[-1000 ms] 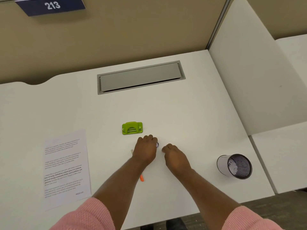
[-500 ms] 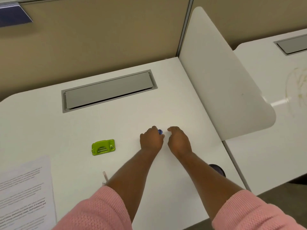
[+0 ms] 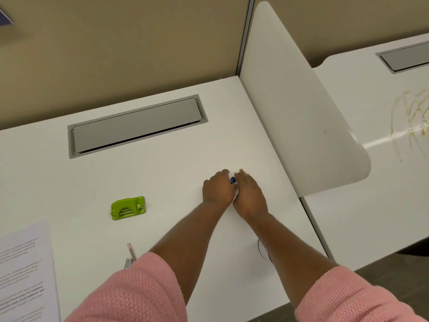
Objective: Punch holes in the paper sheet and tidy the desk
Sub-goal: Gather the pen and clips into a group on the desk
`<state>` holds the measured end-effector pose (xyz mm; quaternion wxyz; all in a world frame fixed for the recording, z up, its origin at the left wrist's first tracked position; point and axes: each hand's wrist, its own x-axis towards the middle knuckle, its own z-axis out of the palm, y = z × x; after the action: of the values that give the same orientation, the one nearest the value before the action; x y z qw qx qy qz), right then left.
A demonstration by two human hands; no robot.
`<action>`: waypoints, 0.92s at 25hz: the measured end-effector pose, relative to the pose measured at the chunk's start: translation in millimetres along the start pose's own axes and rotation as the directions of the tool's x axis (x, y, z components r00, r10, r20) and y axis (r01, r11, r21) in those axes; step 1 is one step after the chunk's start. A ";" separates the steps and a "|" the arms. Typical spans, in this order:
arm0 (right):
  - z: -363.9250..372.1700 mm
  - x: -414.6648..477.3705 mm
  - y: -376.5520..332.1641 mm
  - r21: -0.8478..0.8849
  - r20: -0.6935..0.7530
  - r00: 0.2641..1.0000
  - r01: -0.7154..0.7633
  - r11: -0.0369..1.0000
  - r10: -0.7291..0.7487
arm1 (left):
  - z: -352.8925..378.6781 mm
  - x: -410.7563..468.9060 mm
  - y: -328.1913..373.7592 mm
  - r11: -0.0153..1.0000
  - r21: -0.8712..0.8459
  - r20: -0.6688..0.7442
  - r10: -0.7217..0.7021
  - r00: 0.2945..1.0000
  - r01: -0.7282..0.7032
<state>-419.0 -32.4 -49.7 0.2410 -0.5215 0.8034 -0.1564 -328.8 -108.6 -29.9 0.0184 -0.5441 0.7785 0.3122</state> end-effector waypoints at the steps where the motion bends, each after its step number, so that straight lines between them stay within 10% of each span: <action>1: -1.7 -2.3 -1.5 -0.021 -0.001 1.000 -0.015 1.000 0.015 | -2.4 -5.2 -4.2 1.000 0.024 -0.002 0.007 1.000 -0.007; 23: 71.0 -133.6 -111.2 -0.296 0.124 0.964 0.263 0.918 -0.237 | -52.8 -198.9 -199.1 0.950 0.308 -0.179 0.108 0.978 -0.049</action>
<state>-249.7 44.4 -23.2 0.1684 -0.6574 0.7336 -0.0355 -60.4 -11.5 -7.0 0.0131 -0.5310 0.8363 0.1359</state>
